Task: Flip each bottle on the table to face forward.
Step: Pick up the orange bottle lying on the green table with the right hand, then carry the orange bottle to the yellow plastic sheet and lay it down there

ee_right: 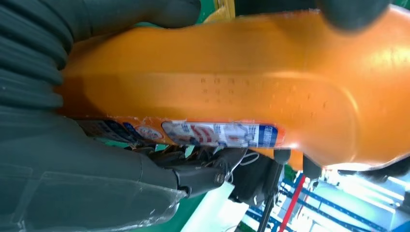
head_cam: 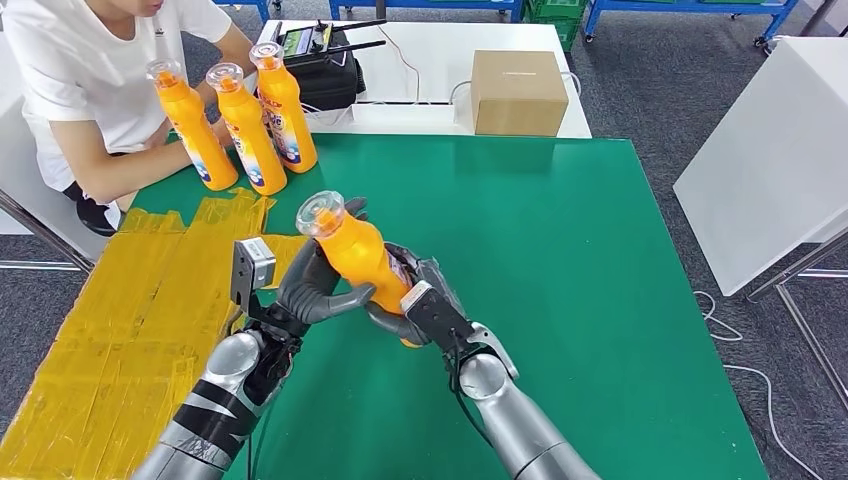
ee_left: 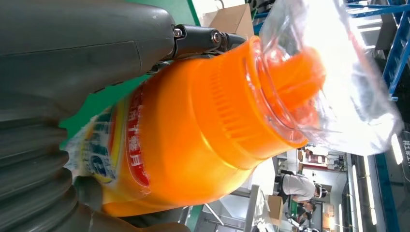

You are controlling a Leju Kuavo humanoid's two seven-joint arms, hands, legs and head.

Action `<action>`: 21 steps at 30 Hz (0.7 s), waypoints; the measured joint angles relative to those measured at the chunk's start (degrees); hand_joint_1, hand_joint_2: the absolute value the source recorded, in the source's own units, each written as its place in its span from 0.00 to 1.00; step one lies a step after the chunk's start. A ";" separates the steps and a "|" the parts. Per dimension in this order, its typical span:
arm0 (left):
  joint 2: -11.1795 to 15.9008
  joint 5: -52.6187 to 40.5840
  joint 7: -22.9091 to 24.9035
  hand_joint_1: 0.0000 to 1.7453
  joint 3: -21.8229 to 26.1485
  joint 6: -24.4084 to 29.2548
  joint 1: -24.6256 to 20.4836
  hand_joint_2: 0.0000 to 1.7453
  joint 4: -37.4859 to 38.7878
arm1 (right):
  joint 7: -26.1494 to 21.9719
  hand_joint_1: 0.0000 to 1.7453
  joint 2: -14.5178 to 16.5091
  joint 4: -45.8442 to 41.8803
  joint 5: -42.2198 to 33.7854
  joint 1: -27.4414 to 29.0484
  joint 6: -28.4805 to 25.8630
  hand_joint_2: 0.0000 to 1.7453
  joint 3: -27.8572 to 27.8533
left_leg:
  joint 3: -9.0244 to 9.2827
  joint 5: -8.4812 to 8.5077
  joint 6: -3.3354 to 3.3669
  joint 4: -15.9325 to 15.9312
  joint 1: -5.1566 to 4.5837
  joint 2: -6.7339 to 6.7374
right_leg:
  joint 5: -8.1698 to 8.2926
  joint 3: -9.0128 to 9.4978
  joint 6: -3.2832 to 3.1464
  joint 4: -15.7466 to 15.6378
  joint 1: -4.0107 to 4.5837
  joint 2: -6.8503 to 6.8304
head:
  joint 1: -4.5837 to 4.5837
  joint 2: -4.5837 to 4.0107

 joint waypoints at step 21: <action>0.02 3.44 -0.13 1.00 0.32 0.45 -0.56 1.00 1.97 | 1.10 1.00 2.22 7.84 5.82 -3.97 -6.87 1.00 8.97 | -0.01 0.01 -0.01 0.01 -0.01 0.02 | 0.00 -0.01 0.00 0.00 -0.02 0.01 | 0.01 0.00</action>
